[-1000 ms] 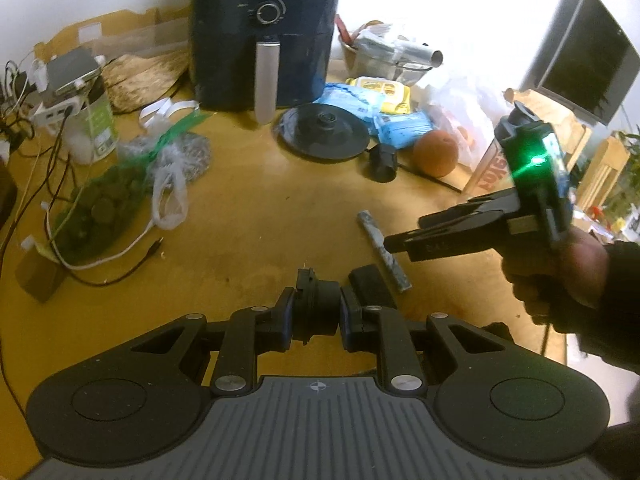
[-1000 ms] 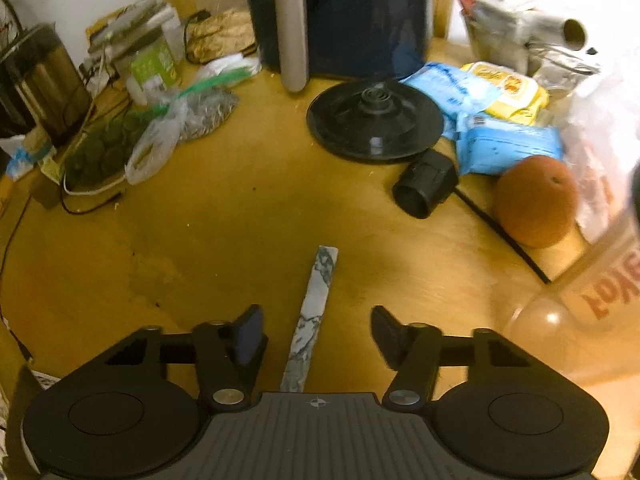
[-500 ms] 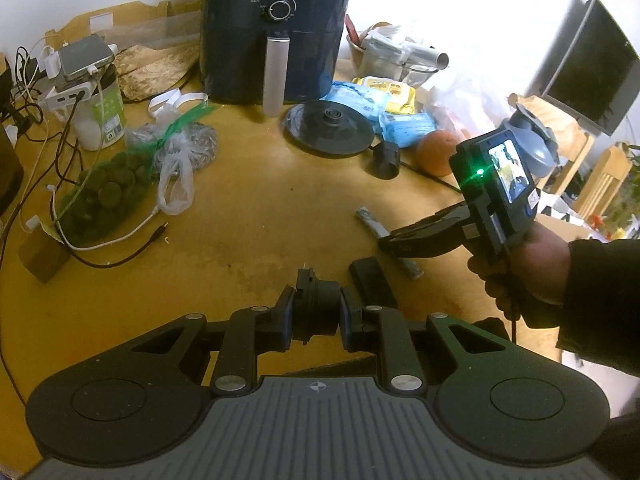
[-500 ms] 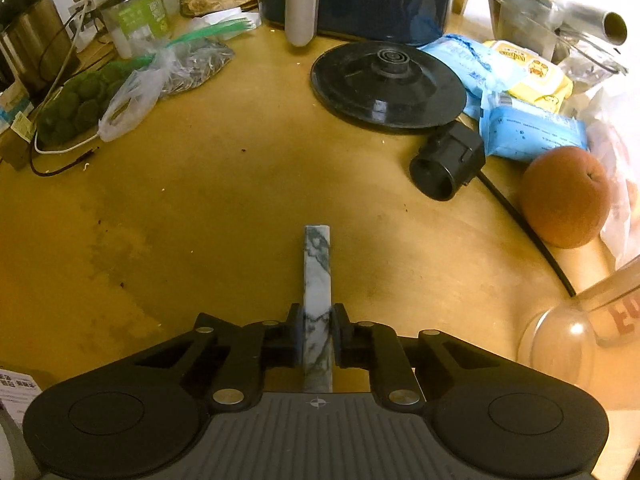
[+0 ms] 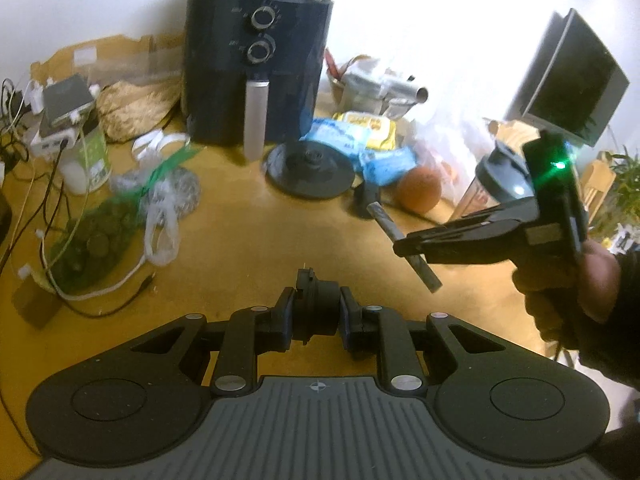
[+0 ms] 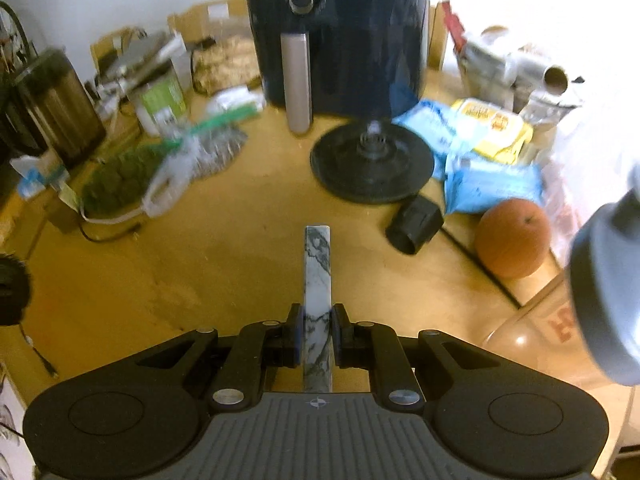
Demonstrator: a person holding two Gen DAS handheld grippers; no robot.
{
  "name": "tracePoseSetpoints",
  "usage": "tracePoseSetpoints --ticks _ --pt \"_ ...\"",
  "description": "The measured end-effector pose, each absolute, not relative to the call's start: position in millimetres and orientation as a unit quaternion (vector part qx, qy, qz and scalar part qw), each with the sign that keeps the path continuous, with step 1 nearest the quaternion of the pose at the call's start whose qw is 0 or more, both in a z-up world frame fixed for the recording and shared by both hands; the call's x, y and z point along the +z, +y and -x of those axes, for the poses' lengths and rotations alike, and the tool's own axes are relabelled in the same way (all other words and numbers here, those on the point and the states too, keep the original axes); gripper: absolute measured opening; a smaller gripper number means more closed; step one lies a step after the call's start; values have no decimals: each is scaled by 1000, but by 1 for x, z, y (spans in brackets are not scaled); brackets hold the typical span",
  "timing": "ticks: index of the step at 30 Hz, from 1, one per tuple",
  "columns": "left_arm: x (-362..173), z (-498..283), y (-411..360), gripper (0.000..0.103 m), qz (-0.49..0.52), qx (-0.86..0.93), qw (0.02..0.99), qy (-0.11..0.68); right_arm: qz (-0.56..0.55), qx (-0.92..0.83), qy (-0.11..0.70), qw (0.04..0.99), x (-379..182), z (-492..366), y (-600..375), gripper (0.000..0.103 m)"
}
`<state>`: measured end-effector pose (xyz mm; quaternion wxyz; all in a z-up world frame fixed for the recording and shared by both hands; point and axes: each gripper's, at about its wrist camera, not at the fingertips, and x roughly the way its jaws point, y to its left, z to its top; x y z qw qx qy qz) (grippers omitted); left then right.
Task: Organize objects
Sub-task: 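Close the right gripper on the grey marbled stick and lift it, then carry the black clip and marbled stick over the cardboard box with both grippers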
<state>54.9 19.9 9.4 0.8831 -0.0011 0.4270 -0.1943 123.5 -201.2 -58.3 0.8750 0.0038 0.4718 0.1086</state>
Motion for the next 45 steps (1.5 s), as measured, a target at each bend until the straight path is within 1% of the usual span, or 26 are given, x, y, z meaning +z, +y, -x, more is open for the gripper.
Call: tracePoseSetpoints --ticks 6,17,31,36,45 --pt "19 -64 14 22 -8 -212 886 412 -32 101 447 888 -33 -111 -208 17" --pt "29 -62 2 22 -19 -256 881 398 -81 66 416 903 -12 -79 -223 17" --pt "37 -38 -23 22 -21 -305 875 375 -93 30 387 917 18 -29 -231 17" --pt "39 -25 -23 22 -17 -297 880 369 -91 41 388 916 18 -19 -226 17" --pt "43 -12 -6 22 7 -221 894 389 -99 83 368 921 22 -2 -225 17"
